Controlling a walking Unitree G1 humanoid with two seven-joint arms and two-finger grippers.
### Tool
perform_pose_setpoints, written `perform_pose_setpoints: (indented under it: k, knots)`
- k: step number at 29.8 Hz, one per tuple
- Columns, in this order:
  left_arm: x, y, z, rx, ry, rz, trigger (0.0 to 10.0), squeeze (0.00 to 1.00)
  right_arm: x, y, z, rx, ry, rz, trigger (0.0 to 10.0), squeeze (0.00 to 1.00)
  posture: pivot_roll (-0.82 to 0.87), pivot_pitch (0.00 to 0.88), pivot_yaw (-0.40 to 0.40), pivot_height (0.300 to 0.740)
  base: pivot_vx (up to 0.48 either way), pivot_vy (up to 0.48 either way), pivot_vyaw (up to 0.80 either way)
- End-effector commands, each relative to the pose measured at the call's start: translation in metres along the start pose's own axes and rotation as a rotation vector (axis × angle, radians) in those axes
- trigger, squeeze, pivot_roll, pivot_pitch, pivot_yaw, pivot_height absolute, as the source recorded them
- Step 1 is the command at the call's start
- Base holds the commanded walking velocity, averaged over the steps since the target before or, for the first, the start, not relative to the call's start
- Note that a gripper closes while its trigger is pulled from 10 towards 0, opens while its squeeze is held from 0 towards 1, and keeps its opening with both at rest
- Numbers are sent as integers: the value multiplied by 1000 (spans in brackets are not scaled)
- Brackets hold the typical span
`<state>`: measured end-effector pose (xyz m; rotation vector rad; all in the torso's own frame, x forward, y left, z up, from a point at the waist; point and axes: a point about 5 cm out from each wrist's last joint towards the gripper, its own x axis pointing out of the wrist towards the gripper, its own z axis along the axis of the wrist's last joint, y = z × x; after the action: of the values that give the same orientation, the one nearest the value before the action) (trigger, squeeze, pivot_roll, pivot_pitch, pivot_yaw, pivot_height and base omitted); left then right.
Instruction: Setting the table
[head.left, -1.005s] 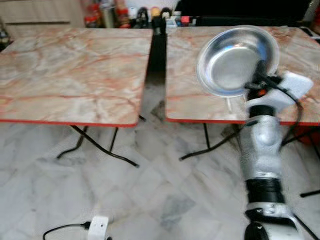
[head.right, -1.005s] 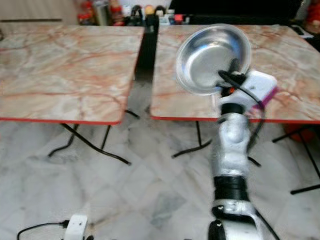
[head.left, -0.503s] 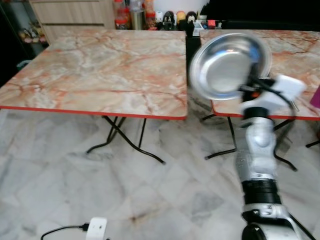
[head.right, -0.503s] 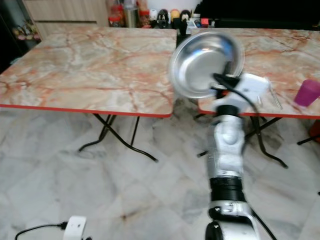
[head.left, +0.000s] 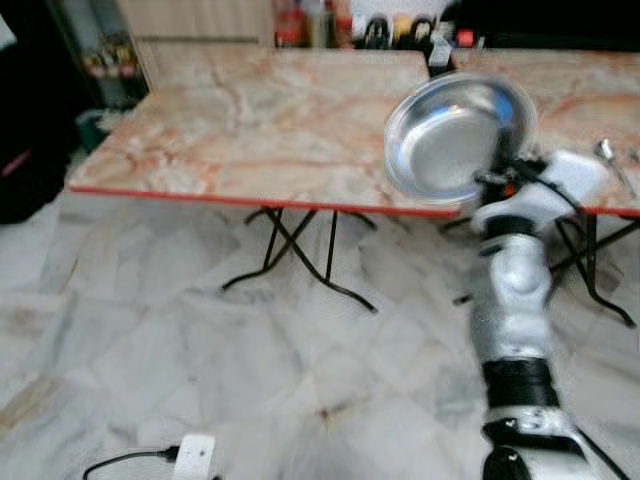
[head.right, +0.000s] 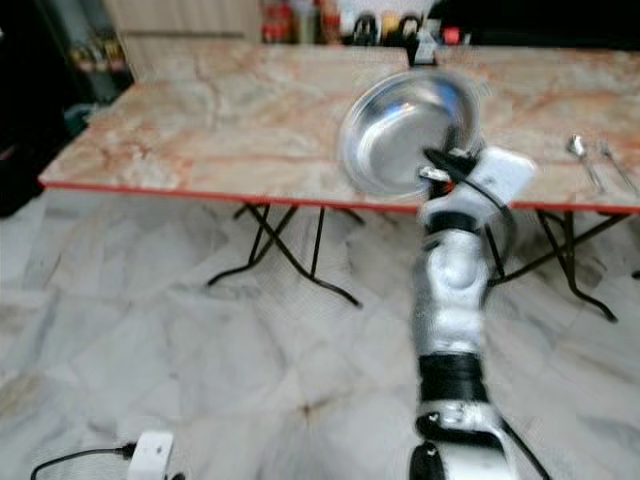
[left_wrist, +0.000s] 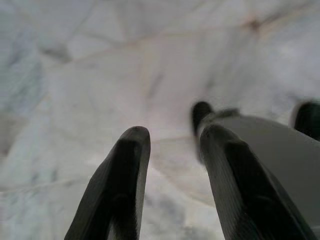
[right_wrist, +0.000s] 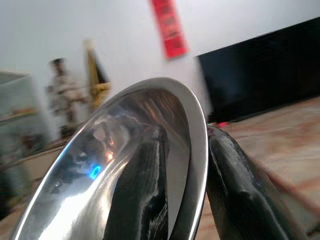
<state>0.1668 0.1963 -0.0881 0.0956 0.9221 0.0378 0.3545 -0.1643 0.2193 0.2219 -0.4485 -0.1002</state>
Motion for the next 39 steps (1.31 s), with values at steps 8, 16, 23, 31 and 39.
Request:
perform_pose_setpoints:
  k: [8, 16, 23, 31, 39]
  knots:
    - [-1, -3, -5, -16, 26, -1, 10000, 0, 4, -8, 9, -8, -29, -23, 10000, 0, 16, 116, 19, 740, 0, 480, 0]
    - [-1, -2, -4, -4, 20, 10, 10000, 0, 4, -10, 7, -19, -19, -25, 10000, 0, 16, 129, 20, 740, 0, 351, 0]
    - [-1, -3, -5, -20, 16, 9, 10000, 0, 4, -9, 7, -17, -10, -20, 10000, 0, 16, 131, 21, 740, 0, 0, 0]
    - [-1, -2, -5, -17, 13, 6, 10000, 0, 3, -6, 5, -14, -3, -6, 10000, 0, 19, 123, 24, 740, 72, 0, 0]
    - [-1, -2, -6, -12, 16, 1, 10000, 0, 3, -5, 4, -9, 3, 6, 10000, 0, 23, 109, 26, 740, 292, 0, 0]
